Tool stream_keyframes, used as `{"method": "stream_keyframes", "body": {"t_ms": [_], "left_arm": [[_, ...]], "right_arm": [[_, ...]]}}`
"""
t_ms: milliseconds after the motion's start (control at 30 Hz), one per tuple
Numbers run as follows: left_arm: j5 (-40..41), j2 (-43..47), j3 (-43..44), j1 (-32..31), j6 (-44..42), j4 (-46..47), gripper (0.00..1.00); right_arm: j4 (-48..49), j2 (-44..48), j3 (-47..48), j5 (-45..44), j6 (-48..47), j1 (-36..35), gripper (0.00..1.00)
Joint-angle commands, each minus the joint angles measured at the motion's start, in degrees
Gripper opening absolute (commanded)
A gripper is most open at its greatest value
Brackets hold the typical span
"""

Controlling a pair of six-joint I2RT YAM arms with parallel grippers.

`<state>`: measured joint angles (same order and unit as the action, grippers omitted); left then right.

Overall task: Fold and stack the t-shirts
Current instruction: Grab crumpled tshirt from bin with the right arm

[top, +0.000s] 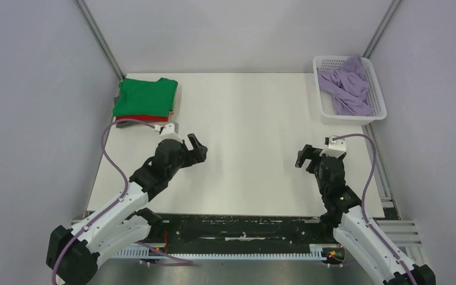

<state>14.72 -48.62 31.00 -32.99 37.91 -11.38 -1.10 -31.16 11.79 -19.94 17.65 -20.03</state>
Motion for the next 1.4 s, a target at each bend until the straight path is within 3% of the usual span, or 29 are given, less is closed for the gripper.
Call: {"method": "stream_keyframes", "body": {"t_ms": [0, 200, 400, 567, 800, 1067, 1367], "left_arm": [[0.79, -0.9, 0.33, -0.27, -2.24, 2.5, 1.0], [1.99, -0.83, 0.41, -0.23, -2.45, 1.66, 1.0], [2.47, -0.94, -0.97, -0.19, -2.17, 2.09, 1.0], [3.15, -1.07, -0.16, -0.14, -2.65, 1.01, 1.0], [3.43, -2.06, -0.09, -0.19, -2.55, 0.89, 1.0], [5.12, -4.06, -0.32, -0.15, -1.79, 0.81, 1.0], [5.45, -4.78, -0.07, -0.19, -1.77, 0.87, 1.0]], "right_arm": [[6.75, -2.61, 4.5, -6.64, 3.1, 0.08, 0.98], [9.87, -17.84, 18.53, -8.84, -2.21, 0.29, 0.98], [9.0, -36.94, 35.3, -3.97, -2.76, 5.64, 0.98], [6.16, -52.89, 50.94, 0.68, 1.92, 14.03, 0.98], [3.76, -70.95, 66.43, -8.53, 11.08, 21.8, 0.98], [7.08, -86.04, 77.46, -15.2, 12.86, 25.27, 0.98], [17.11, -92.41, 79.65, -15.5, 5.31, 25.48, 0.98]]}}
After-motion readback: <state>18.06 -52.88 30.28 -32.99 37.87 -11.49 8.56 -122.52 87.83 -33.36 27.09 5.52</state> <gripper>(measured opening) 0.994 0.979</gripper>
